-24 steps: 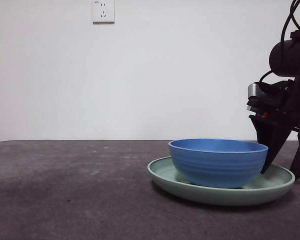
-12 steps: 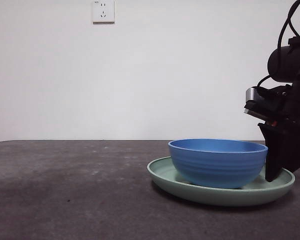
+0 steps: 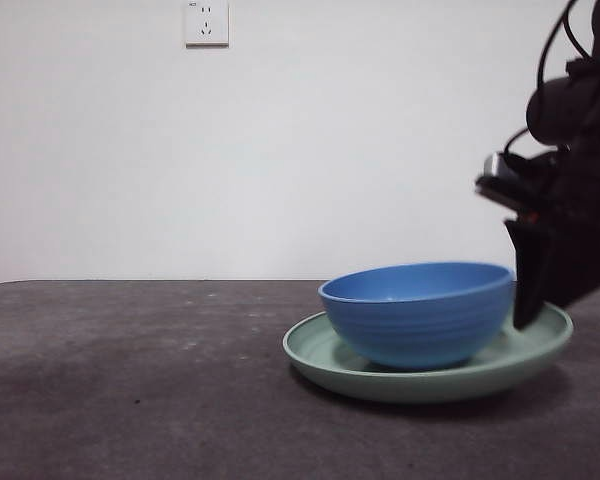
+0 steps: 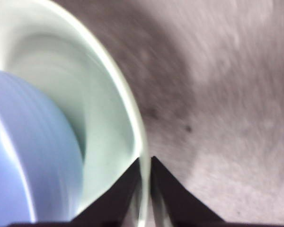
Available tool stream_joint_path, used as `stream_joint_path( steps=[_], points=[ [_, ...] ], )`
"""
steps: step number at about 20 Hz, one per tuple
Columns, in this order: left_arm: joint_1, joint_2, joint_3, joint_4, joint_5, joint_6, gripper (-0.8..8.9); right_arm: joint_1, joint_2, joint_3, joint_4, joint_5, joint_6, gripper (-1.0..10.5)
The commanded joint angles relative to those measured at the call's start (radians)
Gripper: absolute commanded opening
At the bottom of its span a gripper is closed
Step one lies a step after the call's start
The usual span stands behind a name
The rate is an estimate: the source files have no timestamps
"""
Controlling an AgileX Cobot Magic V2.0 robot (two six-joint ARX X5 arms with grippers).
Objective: Pick up the blue bowl, put it on the green plate, put it on desk
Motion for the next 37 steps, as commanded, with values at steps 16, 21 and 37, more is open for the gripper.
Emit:
stream_joint_path(
  steps=[16, 21, 37],
  points=[
    [-0.006, 0.005, 0.010, 0.019, 0.006, 0.004, 5.60, 0.236, 0.081, 0.138, 0.174, -0.055, 0.220, 0.2],
    [-0.006, 0.005, 0.010, 0.019, 0.006, 0.004, 5.60, 0.253, 0.160, 0.138, 0.187, -0.051, 0.238, 0.2],
    [-0.006, 0.005, 0.010, 0.016, 0.006, 0.004, 5.60, 0.244, 0.190, 0.144, 0.186, -0.025, 0.206, 2.2]
  ],
)
